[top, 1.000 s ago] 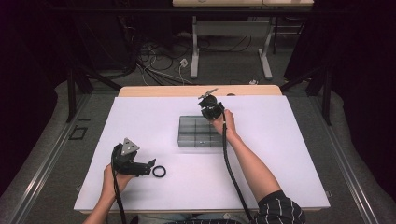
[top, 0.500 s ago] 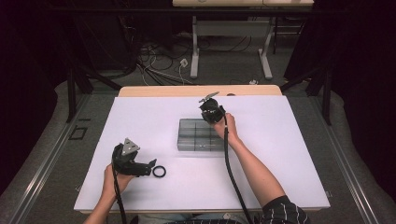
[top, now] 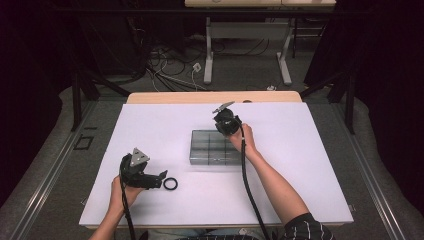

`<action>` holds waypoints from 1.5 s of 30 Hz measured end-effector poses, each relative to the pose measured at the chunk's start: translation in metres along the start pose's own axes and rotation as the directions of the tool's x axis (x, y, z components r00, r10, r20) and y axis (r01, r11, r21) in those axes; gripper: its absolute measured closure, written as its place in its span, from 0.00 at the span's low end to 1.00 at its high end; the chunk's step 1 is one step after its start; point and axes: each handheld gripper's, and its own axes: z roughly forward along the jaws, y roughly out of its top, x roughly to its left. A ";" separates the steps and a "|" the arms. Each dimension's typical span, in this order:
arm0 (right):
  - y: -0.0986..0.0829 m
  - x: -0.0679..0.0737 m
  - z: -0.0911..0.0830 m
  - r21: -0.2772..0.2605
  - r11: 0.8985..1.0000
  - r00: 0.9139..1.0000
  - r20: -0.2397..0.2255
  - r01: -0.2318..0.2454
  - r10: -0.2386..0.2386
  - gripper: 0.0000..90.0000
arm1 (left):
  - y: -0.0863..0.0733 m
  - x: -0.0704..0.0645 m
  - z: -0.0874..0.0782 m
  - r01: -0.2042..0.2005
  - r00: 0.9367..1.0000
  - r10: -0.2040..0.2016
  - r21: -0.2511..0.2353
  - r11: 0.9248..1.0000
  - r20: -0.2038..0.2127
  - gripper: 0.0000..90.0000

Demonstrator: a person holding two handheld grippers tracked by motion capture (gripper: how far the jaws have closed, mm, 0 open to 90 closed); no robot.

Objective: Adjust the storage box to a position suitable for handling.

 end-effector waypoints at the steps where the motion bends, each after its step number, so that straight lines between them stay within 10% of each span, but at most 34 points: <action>1: 0.000 0.000 -0.001 -0.001 1.000 1.000 0.000 0.005 -0.005 1.00 | 0.000 0.000 0.000 0.002 1.000 -0.002 -0.001 1.000 0.000 0.01; 45: -0.014 0.016 -0.027 0.023 0.998 0.997 -0.060 0.051 -0.049 1.00 | 0.000 -0.002 0.001 0.010 1.000 -0.010 -0.003 1.000 0.005 0.01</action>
